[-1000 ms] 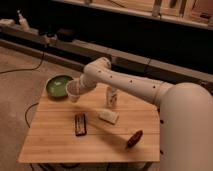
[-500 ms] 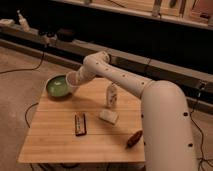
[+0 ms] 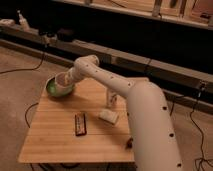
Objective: Place the ceramic cup in the ceramic bowl
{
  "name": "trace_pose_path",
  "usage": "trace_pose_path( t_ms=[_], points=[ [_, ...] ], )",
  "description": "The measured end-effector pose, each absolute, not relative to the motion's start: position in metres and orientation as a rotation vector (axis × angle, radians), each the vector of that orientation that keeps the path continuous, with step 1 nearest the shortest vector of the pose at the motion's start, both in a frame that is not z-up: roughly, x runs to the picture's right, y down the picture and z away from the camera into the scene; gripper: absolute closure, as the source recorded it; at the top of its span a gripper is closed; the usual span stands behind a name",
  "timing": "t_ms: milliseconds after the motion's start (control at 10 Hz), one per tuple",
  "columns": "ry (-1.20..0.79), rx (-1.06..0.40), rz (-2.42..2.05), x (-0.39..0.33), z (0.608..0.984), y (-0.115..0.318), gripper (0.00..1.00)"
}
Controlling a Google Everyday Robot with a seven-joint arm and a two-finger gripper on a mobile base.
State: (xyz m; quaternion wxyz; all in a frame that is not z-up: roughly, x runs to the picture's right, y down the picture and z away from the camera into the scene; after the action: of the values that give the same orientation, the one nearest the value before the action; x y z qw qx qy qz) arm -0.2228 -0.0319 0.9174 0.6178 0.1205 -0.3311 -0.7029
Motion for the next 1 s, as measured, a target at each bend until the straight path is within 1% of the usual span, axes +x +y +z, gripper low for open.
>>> trace_pose_path(
  t_ms=[200,600,1000],
  points=[
    [-0.76,0.263,-1.621,-0.219,0.932,-0.028,0.95],
    [-0.764,0.284,-1.641,-0.231,0.935,-0.043,0.95],
    [-0.806,0.165,-1.622,-0.229,0.95,-0.039,0.95]
  ],
)
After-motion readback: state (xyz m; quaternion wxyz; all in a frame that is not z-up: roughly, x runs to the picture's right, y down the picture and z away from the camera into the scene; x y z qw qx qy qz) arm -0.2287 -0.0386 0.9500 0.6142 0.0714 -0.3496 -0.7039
